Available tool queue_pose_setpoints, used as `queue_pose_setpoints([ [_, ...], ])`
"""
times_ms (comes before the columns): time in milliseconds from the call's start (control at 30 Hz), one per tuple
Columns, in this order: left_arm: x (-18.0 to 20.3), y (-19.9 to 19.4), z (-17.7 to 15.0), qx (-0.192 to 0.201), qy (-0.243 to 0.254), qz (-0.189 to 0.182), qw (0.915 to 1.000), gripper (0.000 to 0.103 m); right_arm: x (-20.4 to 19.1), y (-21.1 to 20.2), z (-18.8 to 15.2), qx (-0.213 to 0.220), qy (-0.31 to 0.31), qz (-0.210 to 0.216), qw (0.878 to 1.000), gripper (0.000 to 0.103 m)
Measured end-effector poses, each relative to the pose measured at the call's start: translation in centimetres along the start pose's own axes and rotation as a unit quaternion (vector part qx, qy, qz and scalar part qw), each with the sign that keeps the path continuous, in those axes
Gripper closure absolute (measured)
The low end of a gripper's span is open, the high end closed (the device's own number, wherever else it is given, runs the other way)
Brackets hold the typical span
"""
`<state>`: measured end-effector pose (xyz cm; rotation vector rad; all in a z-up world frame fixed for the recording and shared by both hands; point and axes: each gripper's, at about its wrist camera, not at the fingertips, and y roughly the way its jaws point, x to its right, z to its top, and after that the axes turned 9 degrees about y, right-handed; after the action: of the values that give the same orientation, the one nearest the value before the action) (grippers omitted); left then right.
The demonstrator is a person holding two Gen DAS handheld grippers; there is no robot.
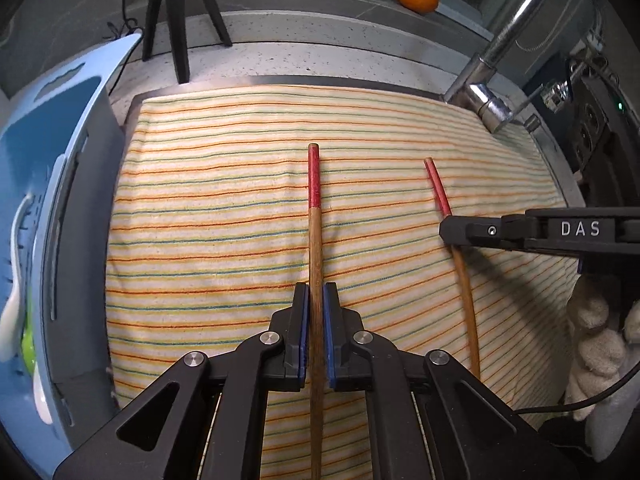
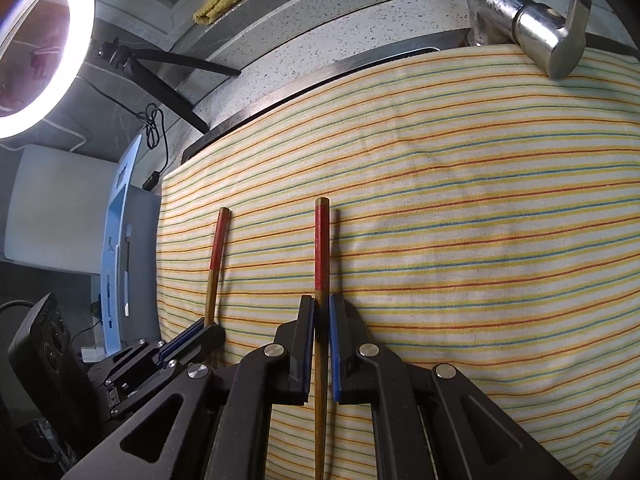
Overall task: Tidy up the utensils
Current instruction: 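Carry both chopsticks over the blue basket with both grippers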
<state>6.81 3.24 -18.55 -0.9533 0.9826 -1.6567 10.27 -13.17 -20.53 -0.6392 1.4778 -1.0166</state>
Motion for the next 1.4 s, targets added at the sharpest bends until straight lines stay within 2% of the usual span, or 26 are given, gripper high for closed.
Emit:
queue_pose_setpoints([
  [133,0.0,-1.5,-0.1,0.017,-0.012,-0.018,0.9996,0.097,-0.3,-1.0,0.2,0.009,0.000,0.012,1.000,0.096],
  [300,-0.1,-3.6,0.5,0.040,-0.016,-0.018,0.9989,0.097,-1.9,-2.1,0.3,0.015,-0.008,0.033,0.999,0.096],
  [467,-1.4,-5.8,0.6,0.053,-0.014,-0.008,0.9985,0.097,-5.3,-2.6,0.3,0.016,-0.023,0.061,0.998,0.096],
  [633,-4.6,-8.1,0.2,0.067,-0.025,0.007,0.9974,0.097,-9.9,-2.5,-0.1,0.015,-0.050,0.083,0.995,0.097],
  [933,-11.1,-11.4,-1.5,0.084,-0.063,0.040,0.9936,0.097,-16.9,-0.6,-1.4,0.009,-0.086,0.095,0.992,0.097],
  [1100,-13.7,-11.9,-2.2,0.087,-0.079,0.047,0.9920,0.097,-19.8,0.5,-2.0,0.009,-0.100,0.100,0.990,0.097],
  [1400,-16.6,-10.4,-2.9,0.069,-0.098,0.039,0.9920,0.097,-23.7,4.3,-2.2,0.006,-0.106,0.083,0.991,0.097],
])
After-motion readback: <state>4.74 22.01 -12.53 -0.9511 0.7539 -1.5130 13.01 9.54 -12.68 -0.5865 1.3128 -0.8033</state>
